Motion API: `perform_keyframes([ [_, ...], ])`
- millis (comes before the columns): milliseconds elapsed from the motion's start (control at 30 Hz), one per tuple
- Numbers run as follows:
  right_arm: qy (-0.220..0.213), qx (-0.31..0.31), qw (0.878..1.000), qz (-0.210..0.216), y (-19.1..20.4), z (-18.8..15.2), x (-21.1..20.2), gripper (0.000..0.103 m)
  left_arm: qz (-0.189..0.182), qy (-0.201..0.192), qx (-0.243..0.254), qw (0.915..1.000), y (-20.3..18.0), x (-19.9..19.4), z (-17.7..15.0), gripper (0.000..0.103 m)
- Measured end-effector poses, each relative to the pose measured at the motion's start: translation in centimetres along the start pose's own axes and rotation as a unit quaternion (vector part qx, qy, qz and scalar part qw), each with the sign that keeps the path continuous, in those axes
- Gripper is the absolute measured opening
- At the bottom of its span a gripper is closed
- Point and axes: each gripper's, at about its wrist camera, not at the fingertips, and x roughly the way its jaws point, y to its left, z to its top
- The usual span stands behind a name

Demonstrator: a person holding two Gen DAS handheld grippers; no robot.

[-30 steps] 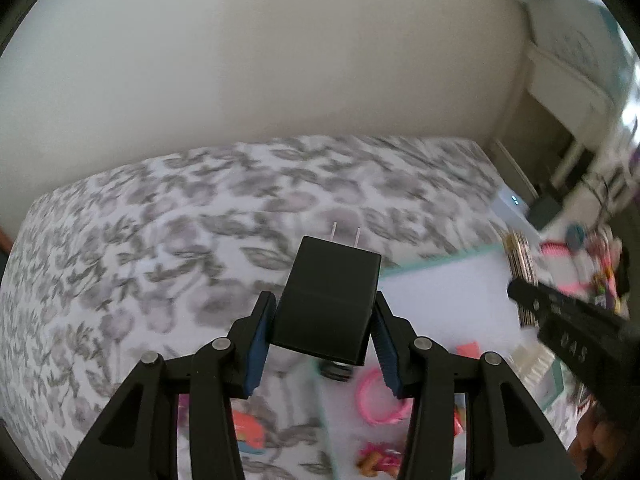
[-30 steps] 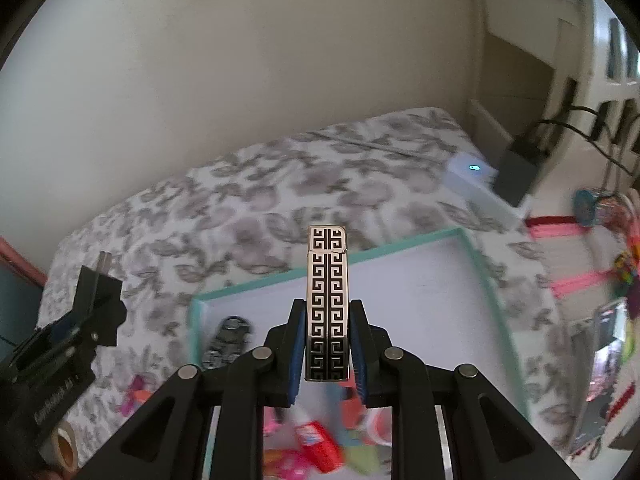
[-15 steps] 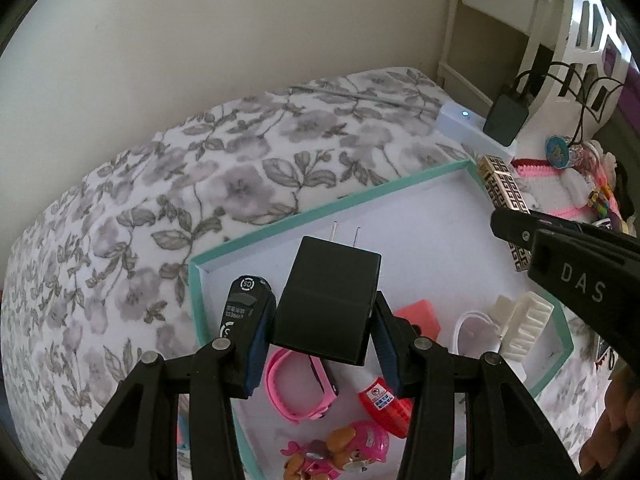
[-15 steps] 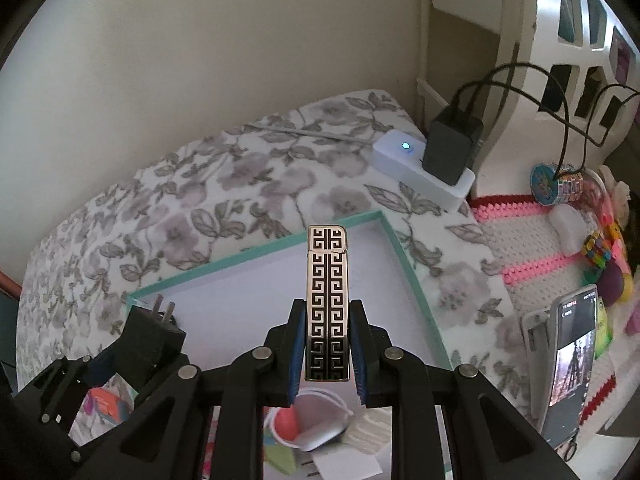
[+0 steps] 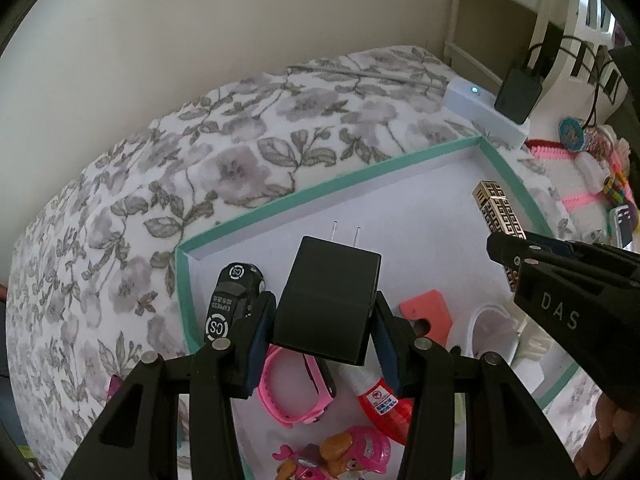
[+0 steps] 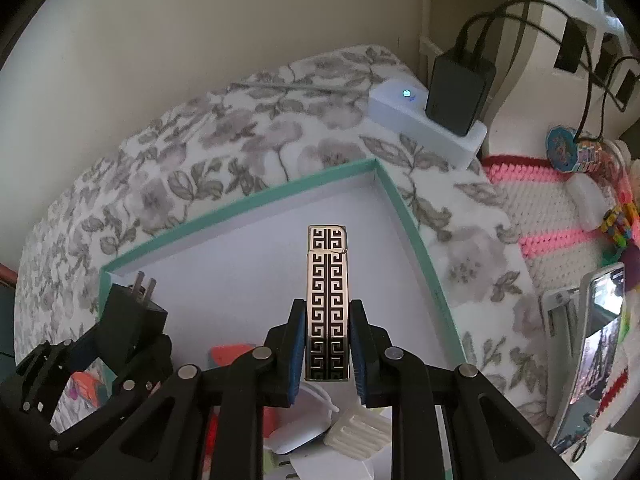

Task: Organize rigid objects
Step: 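Lower and open right tool releasing the gold bar while left tool releases the plug in the tray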

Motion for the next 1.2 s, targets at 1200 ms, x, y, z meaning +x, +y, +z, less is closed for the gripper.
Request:
perform_keyframes([
  [1200, -0.014, -0.043, 0.999, -0.023, 1.5, 0.4, -1.3, 0.036, -0.018, 0.007, -0.014, 0.9997, 0.6, -0.9, 0.0, 0.049],
])
